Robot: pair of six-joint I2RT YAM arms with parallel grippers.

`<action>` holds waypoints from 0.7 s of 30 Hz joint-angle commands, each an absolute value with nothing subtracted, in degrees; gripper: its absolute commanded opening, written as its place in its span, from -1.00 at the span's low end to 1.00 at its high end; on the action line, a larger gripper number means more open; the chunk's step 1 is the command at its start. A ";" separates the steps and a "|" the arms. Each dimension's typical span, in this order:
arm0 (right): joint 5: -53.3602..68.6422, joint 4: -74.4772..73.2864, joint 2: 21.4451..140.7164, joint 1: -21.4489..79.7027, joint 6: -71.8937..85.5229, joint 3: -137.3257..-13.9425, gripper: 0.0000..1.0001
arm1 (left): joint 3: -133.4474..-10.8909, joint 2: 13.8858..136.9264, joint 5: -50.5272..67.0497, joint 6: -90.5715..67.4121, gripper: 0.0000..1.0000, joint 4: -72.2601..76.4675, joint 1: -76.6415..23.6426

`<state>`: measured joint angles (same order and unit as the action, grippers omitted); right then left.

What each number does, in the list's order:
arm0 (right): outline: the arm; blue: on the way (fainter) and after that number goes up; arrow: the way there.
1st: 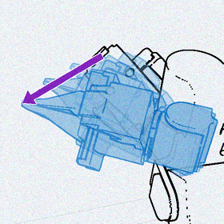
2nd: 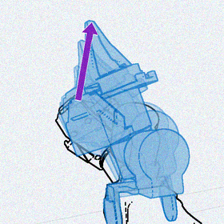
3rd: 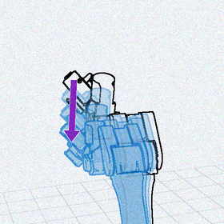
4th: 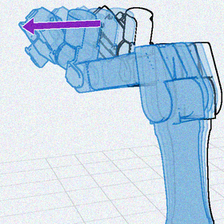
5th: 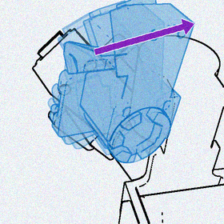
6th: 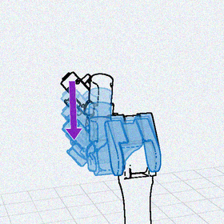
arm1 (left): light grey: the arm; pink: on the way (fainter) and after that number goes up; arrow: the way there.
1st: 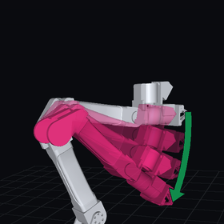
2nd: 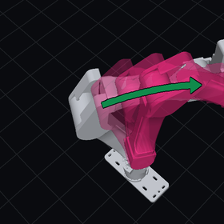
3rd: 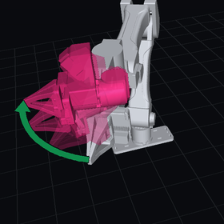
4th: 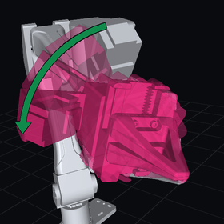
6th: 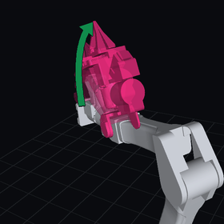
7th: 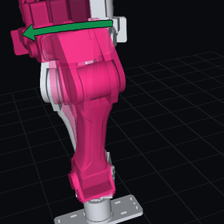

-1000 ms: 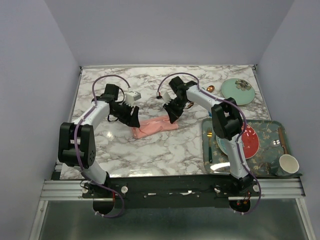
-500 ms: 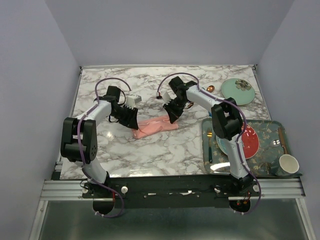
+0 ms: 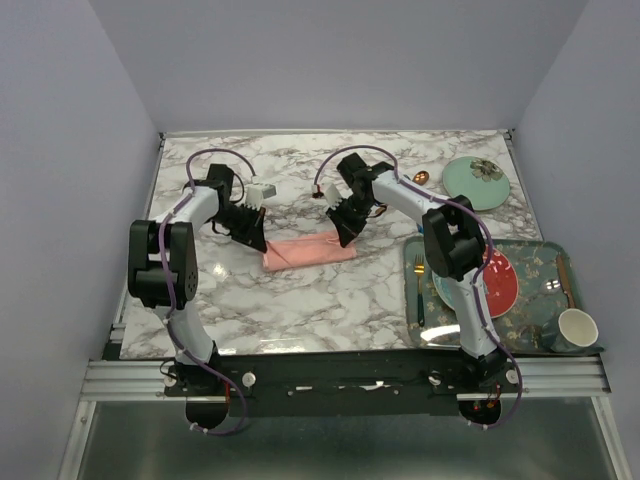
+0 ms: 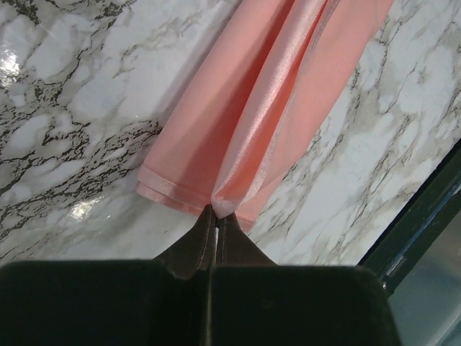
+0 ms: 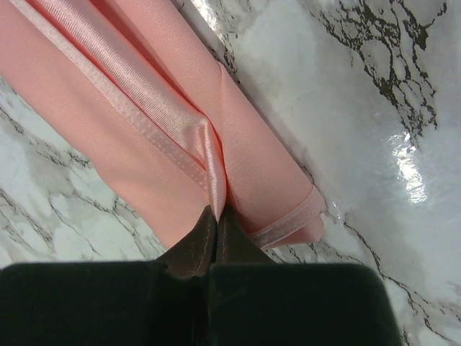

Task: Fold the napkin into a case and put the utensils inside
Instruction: Fold the 2/3-rectangle-folded napkin at the center of the board.

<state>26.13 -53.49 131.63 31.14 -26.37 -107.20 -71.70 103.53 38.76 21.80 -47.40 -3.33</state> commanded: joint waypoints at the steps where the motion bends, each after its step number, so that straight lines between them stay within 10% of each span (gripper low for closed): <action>1: 18.81 -54.32 134.91 31.03 -28.12 -106.35 -0.99 | -73.21 108.09 38.50 24.69 -1.00 -51.94 -2.29; 8: 22.49 -55.90 134.21 31.11 -27.78 -107.40 -0.99 | -73.82 111.18 36.21 25.58 -0.99 -50.27 -2.02; 14: 27.67 -58.97 131.76 31.29 -25.15 -109.25 -0.99 | -72.70 105.22 44.62 29.53 -0.30 -50.19 -0.44; 21: 31.72 -59.24 129.20 31.20 -19.69 -107.75 -0.99 | -71.02 95.10 52.20 27.17 0.01 -43.27 0.88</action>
